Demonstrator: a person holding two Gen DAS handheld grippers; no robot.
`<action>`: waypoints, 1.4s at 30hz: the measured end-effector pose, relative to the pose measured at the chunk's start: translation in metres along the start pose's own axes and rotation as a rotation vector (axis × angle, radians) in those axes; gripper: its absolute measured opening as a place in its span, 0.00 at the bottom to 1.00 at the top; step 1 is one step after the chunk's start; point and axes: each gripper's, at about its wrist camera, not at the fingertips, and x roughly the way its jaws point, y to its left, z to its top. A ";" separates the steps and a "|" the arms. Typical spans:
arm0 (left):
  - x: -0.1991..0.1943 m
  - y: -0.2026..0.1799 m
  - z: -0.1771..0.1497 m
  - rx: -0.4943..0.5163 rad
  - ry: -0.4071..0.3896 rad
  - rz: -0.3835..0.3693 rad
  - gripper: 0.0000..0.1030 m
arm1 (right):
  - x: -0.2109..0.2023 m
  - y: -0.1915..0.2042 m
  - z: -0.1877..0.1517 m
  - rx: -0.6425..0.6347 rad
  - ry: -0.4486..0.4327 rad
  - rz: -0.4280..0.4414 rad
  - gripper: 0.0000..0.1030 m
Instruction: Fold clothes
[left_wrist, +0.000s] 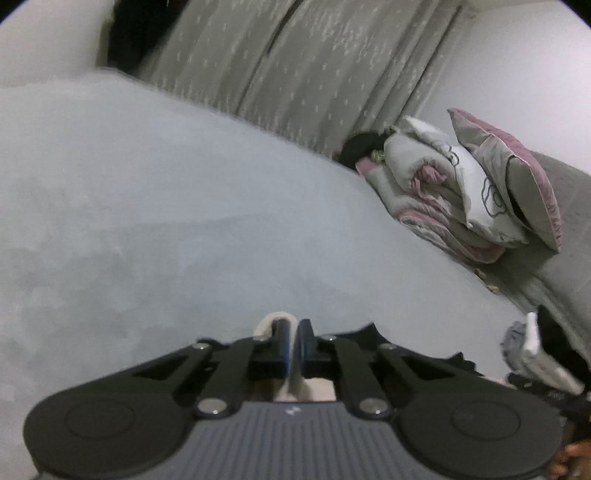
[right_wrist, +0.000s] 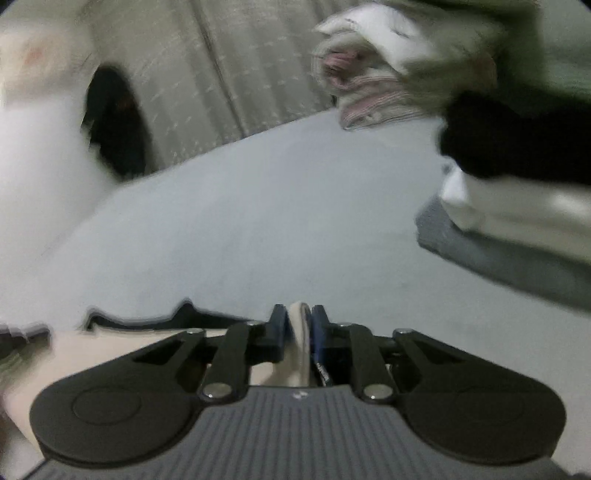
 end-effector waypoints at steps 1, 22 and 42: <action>-0.004 -0.001 0.000 0.019 -0.031 0.017 0.04 | -0.006 0.002 -0.003 -0.012 -0.048 -0.024 0.10; -0.018 -0.005 0.021 -0.011 0.088 0.152 0.40 | 0.005 0.005 0.015 0.046 0.059 -0.127 0.46; -0.097 -0.012 -0.039 -0.605 0.241 0.001 0.46 | -0.089 0.009 -0.007 0.658 0.270 0.020 0.46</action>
